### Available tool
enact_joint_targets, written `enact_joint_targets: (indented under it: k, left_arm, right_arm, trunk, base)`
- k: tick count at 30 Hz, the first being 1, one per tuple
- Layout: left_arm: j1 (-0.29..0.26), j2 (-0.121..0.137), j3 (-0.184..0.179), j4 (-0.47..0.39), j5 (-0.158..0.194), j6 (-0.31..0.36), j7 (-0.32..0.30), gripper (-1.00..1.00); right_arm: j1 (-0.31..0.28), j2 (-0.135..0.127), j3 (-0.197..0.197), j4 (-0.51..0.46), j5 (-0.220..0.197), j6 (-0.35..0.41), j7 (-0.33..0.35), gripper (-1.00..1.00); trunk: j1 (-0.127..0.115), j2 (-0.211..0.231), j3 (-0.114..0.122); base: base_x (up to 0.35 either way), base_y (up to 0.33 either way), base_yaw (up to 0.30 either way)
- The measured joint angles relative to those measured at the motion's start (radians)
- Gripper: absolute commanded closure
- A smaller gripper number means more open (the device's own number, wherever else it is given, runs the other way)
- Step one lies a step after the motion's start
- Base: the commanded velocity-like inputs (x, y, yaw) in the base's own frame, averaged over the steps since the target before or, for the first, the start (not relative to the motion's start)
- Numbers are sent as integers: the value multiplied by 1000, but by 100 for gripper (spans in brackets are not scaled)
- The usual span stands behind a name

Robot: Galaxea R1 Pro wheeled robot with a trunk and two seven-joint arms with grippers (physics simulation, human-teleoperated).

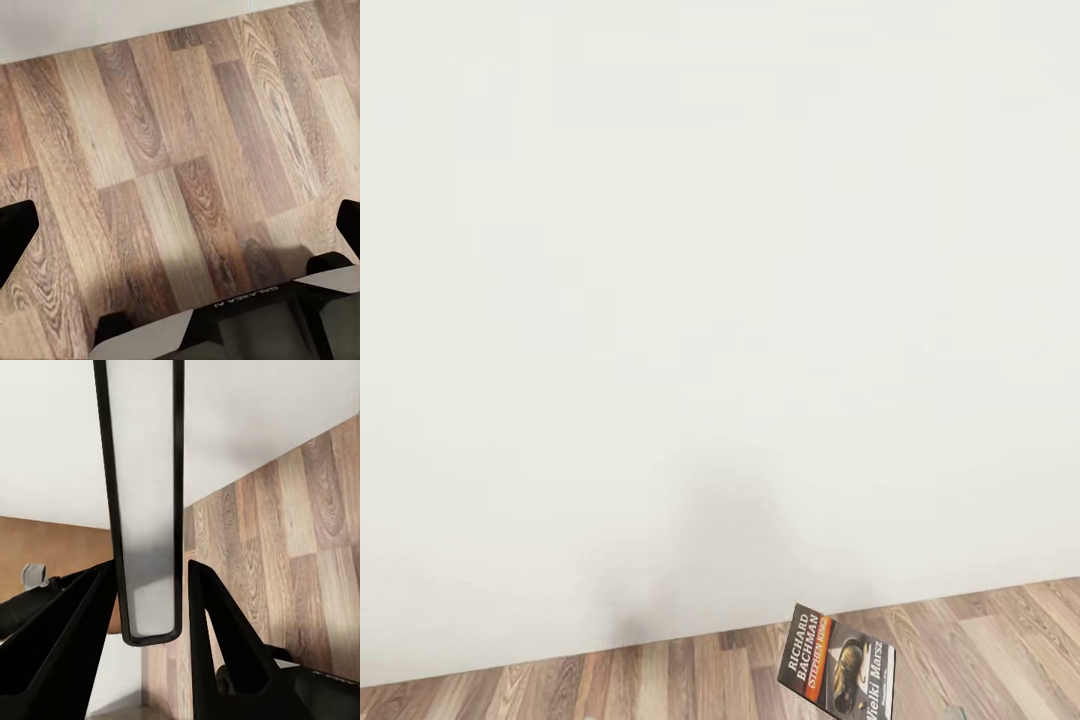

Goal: In the bedroom, move the book from the bed onto either nightstand, and place the two sandals side by side next to the bed.

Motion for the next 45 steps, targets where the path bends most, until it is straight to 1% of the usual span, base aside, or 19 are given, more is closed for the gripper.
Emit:
enact_joint_targets:
  k: [7,11,22,35,45]
  left_arm:
    - [0,0,0,0,0,0,0,-100]
    - [0,0,0,1,0,0,0,-100]
    - [0,0,0,0,0,0,0,-100]
    - [0,0,0,0,0,0,0,-100]
    - [0,0,0,0,0,0,0,-100]
  right_arm:
    - [0,0,1,0,0,0,-1,100]
    - [0,-1,2,0,0,0,-1,100]
    - [0,0,3,0,0,0,-1,100]
    - [0,0,1,0,0,0,-1,100]
    - [0,-1,3,0,0,0,-1,100]
  trunk:
    - [0,0,0]
    - [0,0,0]
    - [1,0,0]
    - [0,0,0]
    - [1,0,0]
  base:
    - [330,0,-1]
    - [299,0,-127]
    - [46,0,-284]
    - [274,0,-299]
    - [27,0,-278]
